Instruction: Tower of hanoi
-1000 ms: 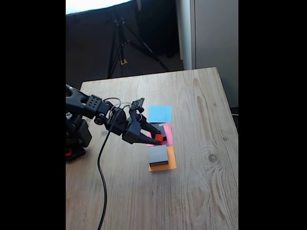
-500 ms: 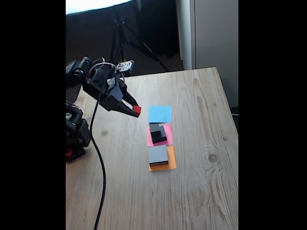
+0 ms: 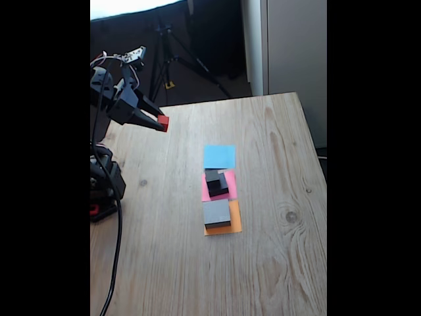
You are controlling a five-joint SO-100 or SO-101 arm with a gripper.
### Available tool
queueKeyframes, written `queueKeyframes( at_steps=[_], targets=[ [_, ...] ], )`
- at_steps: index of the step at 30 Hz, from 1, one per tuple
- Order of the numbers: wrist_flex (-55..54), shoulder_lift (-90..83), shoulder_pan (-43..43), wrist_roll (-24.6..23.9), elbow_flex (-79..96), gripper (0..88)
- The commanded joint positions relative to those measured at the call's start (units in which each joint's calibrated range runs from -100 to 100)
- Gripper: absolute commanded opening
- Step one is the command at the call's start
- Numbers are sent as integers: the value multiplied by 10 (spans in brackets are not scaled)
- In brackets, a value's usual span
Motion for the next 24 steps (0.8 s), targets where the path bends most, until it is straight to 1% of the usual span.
queueKeyframes(
  at_steps=[1, 5, 6, 10, 14, 18, 24],
  targets=[
    [7, -37, -21, -2, 12, 15],
    [-27, -50, -31, -5, 86, 18],
    [-52, -53, -32, -14, 115, 19],
    [-147, -62, -38, -12, 225, 20],
    [-266, -84, -42, -2, 357, 20],
    [-390, -116, -41, 23, 487, 20],
    [-586, -99, -37, 28, 621, 23]
  ],
)
